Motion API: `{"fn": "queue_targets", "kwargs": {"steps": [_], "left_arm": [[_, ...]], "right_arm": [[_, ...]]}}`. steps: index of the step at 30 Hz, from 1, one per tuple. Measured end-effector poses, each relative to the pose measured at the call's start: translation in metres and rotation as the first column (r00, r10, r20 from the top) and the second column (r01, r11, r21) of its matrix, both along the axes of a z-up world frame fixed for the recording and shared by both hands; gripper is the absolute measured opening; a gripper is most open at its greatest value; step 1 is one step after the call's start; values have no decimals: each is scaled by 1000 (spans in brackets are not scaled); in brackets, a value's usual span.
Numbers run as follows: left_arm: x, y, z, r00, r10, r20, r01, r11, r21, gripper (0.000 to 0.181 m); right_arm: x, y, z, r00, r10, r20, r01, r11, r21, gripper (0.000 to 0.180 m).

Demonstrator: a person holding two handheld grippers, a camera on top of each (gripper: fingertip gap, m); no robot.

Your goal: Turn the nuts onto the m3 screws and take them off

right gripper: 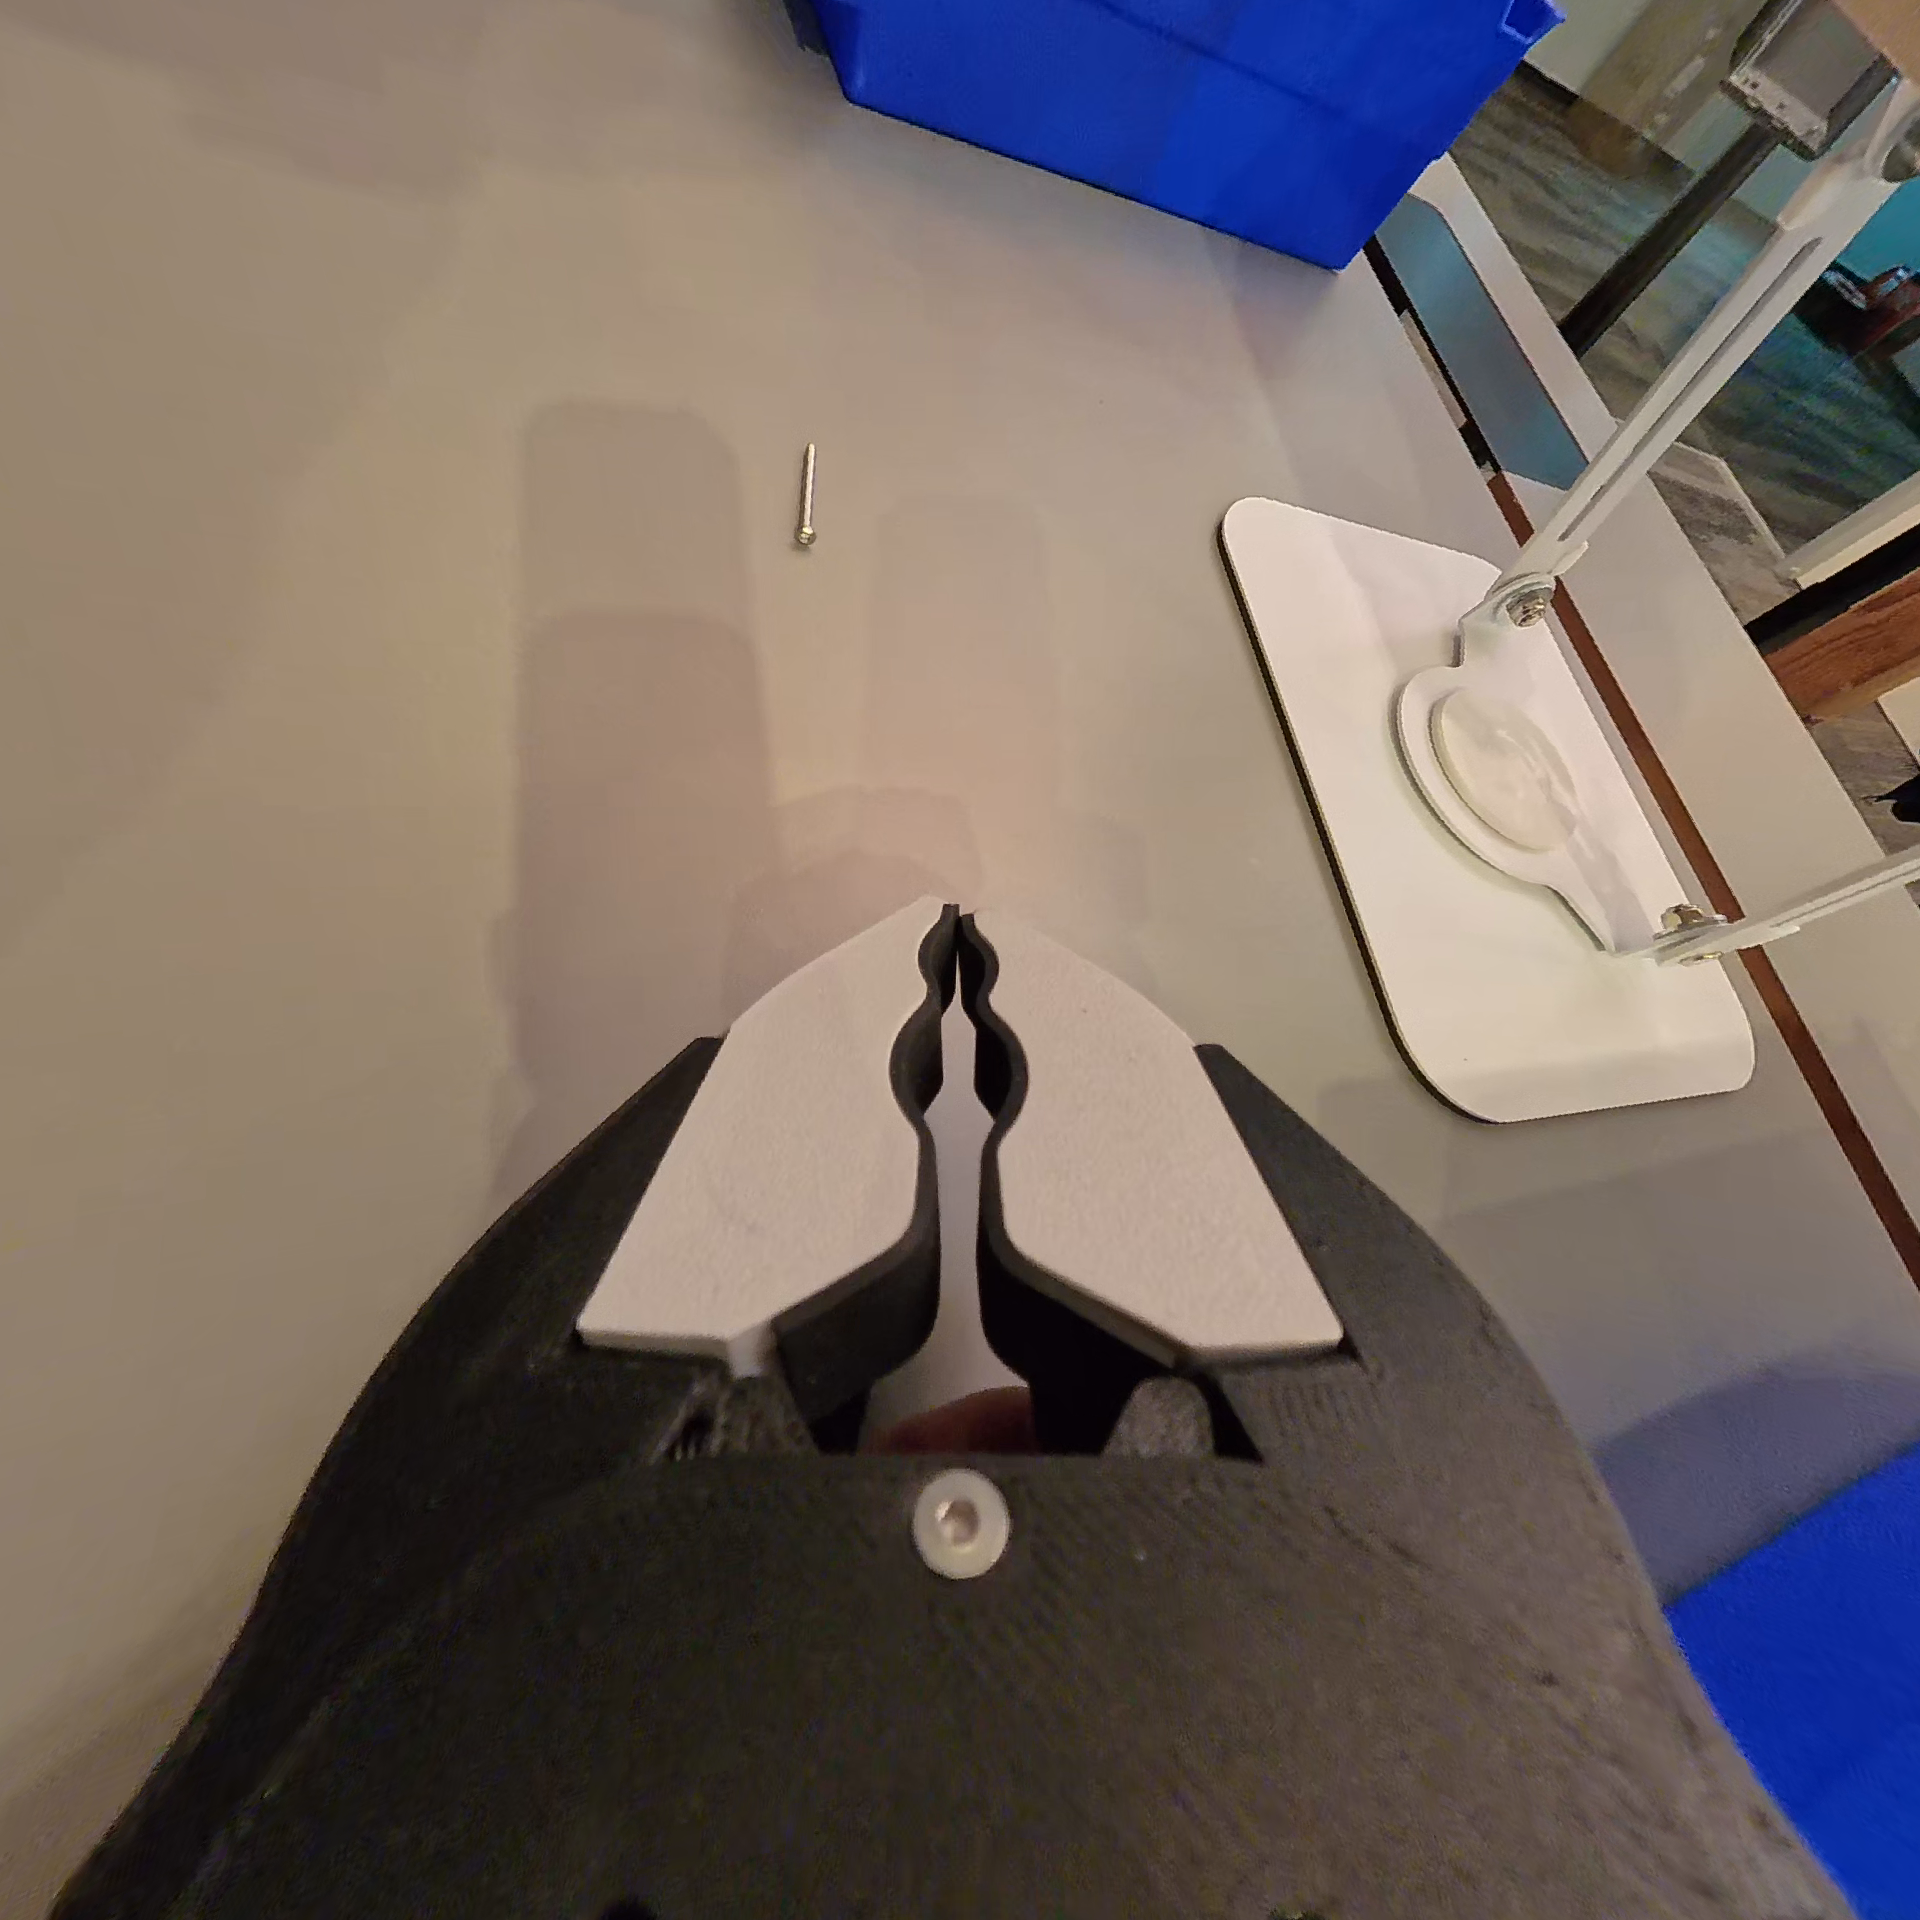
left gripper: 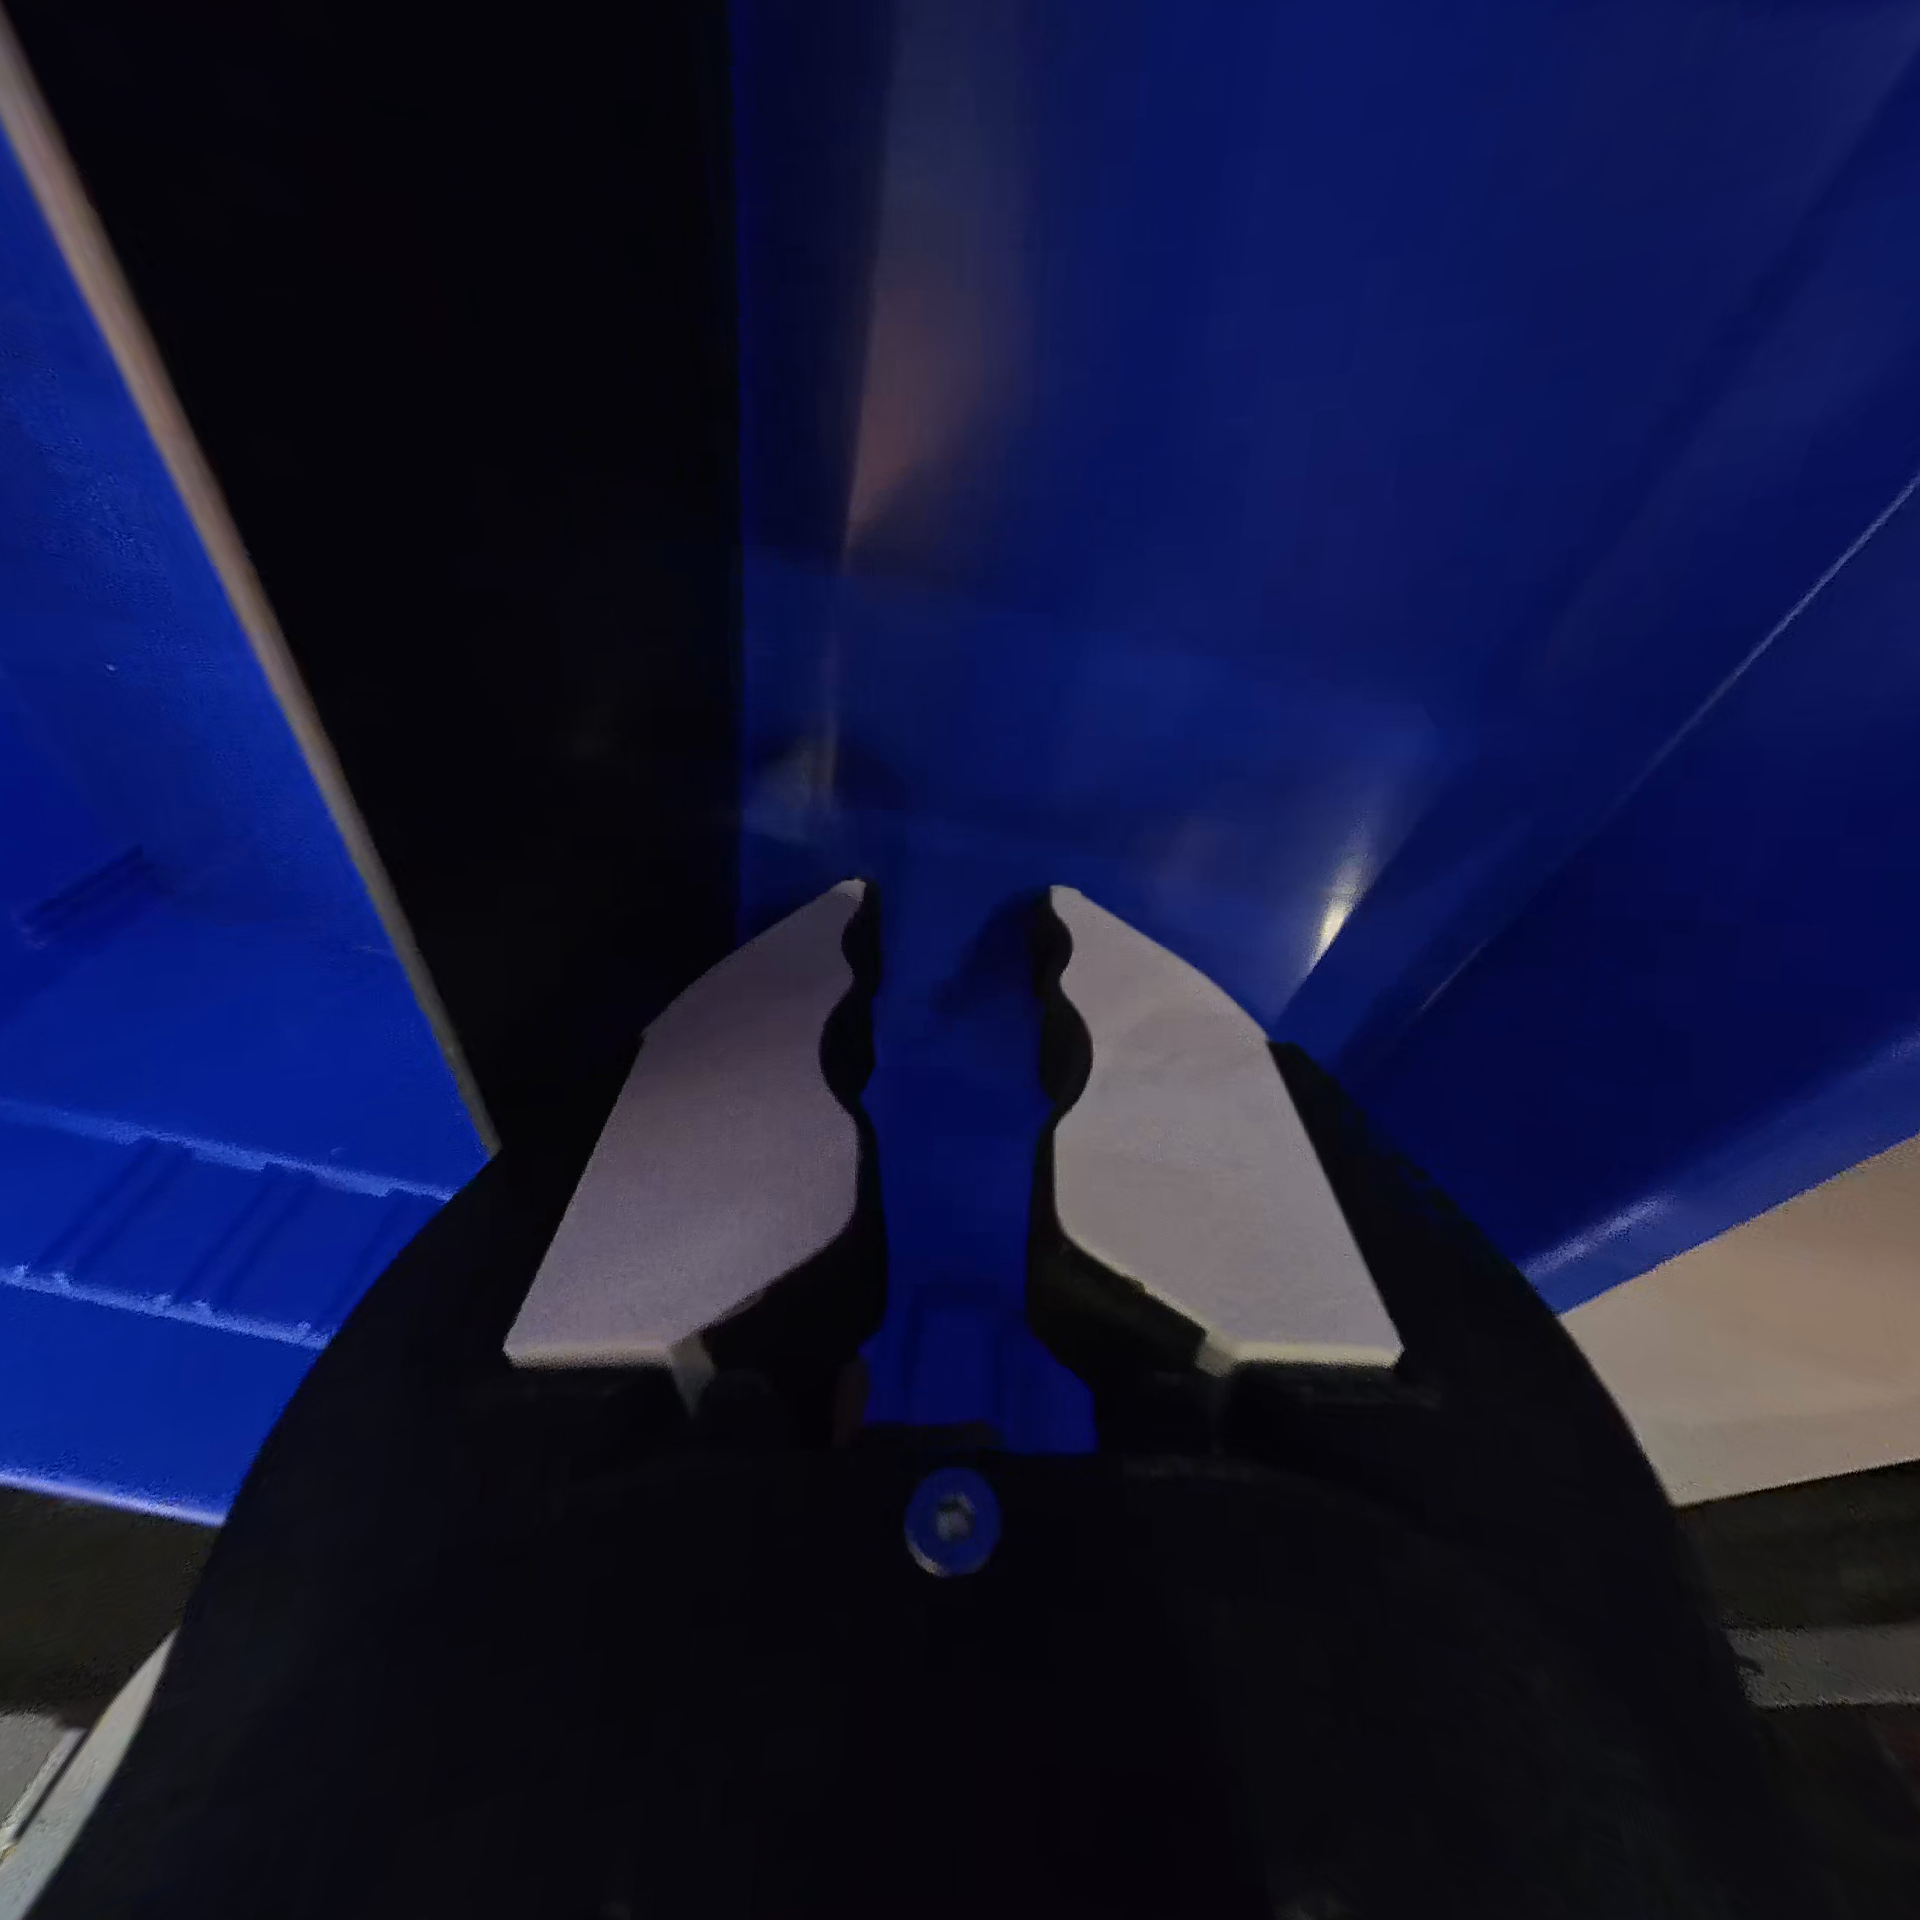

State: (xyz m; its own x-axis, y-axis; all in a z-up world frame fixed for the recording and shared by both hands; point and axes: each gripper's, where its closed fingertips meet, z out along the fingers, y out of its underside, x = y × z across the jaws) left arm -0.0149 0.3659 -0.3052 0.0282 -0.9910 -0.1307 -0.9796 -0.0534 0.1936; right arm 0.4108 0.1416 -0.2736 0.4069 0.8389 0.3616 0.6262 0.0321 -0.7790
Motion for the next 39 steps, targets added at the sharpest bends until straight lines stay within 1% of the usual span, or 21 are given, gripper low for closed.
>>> {"fn": "queue_targets", "kwargs": {"steps": [1, 3, 5, 7, 9, 10, 12, 16, 22, 27, 30, 32, 34, 35, 37, 39], "left_arm": [[0, 0, 0, 1000, 9, 1, -9, 1000, -6, 27], [-1, 3, 0, 999, 35, -9, -35, 999, -5, 27], [-4, 7, 1, 999, 14, -35, -13, 1000, 18, 32], [-4, 8, 1, 999, 30, -45, -29, 999, 21, 32], [-3, 10, 2, 999, -3, -46, 5, 999, 53, 35], [-3, 10, 2, 999, 8, -45, -6, 999, 54, 35], [-4, 9, 1, 999, 33, -37, -32, 999, 32, 33], [-2, 7, 0, 1000, 4, -31, -4, 1000, -7, 29], [-2, 2, -1, 998, 56, -14, -57, 996, -72, 19], [-4, 3, 1, 996, 84, -23, -85, 995, -56, 28], [-3, 3, 8, 977, 212, 19, -211, 976, -52, 35], [3, 4, 15, 946, 314, 81, -310, 949, -62, 37], [9, 7, 22, 906, 396, 147, -394, 918, -47, 42], [11, 5, 23, 888, 433, 157, -429, 901, -62, 43], [9, 7, 23, 870, 467, 160, -470, 882, -24, 36], [15, 14, 23, 837, 500, 225, -516, 857, 15, 18]], "right_arm": [[0, 0, 0, 1000, -1, 0, 1, 1000, -1, 0], [0, 0, 0, 1000, -2, -1, 2, 1000, -2, 0], [0, 0, 0, 1000, -1, -1, 1, 1000, -2, 0], [0, 0, 0, 1000, -1, -3, 1, 1000, -2, 0], [0, 0, 0, 1000, 0, -2, 0, 1000, -3, 0], [0, 0, 0, 1000, 0, -2, 0, 1000, -4, 0], [0, 0, 0, 1000, 1, -1, -1, 1000, -4, 0], [0, -1, 0, 1000, 2, 1, -2, 1000, -3, 0], [0, -1, 0, 1000, 2, 2, -2, 1000, -1, 0], [0, -1, 0, 1000, 3, 1, -3, 1000, -1, 0], [0, 0, 0, 1000, 2, -3, -2, 1000, -3, 0], [0, 0, 0, 1000, 1, -3, -1, 1000, -4, 0], [0, 0, 0, 1000, 0, -6, 0, 1000, -5, 0], [0, 0, 1, 1000, -1, -8, 1, 1000, -5, 0], [0, 0, 0, 1000, -1, -7, 1, 1000, -4, 0], [0, 0, -1, 1000, 2, 3, -2, 1000, -1, 0]]}}
